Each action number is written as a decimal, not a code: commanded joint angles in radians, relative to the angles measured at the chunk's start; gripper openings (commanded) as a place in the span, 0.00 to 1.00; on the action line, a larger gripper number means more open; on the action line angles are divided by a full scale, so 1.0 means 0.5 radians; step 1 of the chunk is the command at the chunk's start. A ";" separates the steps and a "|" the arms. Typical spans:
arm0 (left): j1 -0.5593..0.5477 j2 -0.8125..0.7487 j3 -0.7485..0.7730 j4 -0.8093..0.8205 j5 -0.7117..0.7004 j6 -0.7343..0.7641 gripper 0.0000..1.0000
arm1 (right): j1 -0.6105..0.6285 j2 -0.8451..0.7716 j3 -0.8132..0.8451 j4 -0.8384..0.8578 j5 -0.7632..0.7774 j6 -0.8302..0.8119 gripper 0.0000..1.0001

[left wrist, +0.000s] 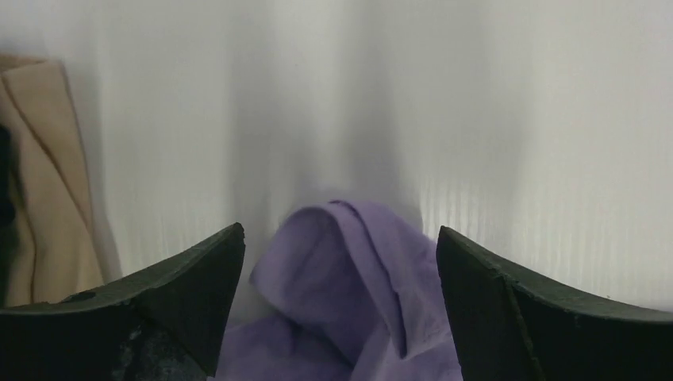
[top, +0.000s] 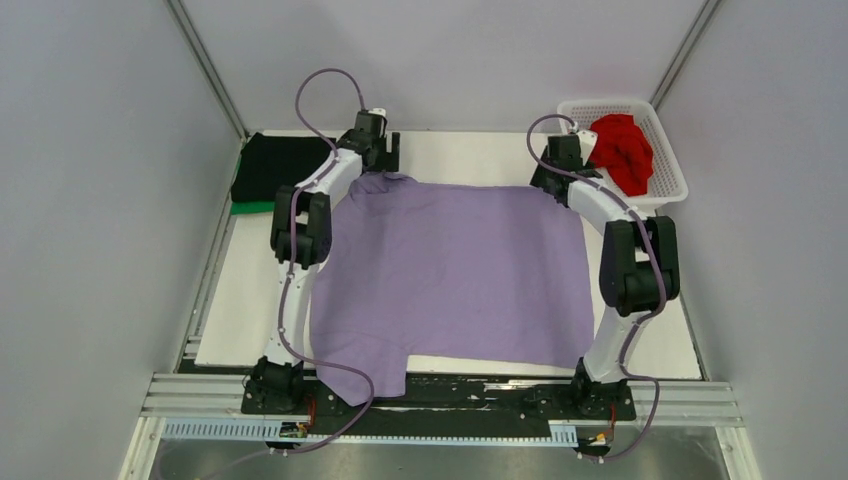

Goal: Fold and stack the t-shirts
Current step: Flatten out the tshirt

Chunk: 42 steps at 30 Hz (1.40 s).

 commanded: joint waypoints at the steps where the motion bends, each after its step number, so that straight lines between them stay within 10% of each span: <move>1: 0.015 -0.040 0.387 -0.043 0.136 -0.010 0.99 | 0.031 -0.069 0.283 0.084 -0.036 -0.054 0.81; 4: 0.014 -0.160 0.216 0.084 0.216 -0.051 1.00 | 0.052 -0.196 0.180 0.084 -0.094 -0.046 0.99; 22: 0.003 -0.519 -0.608 0.428 0.634 -0.726 1.00 | 0.077 -0.821 -0.655 0.070 -0.427 0.229 1.00; 42: -0.068 0.272 0.189 0.612 0.654 -1.024 1.00 | 0.025 -0.658 -0.683 -0.018 -0.492 0.200 1.00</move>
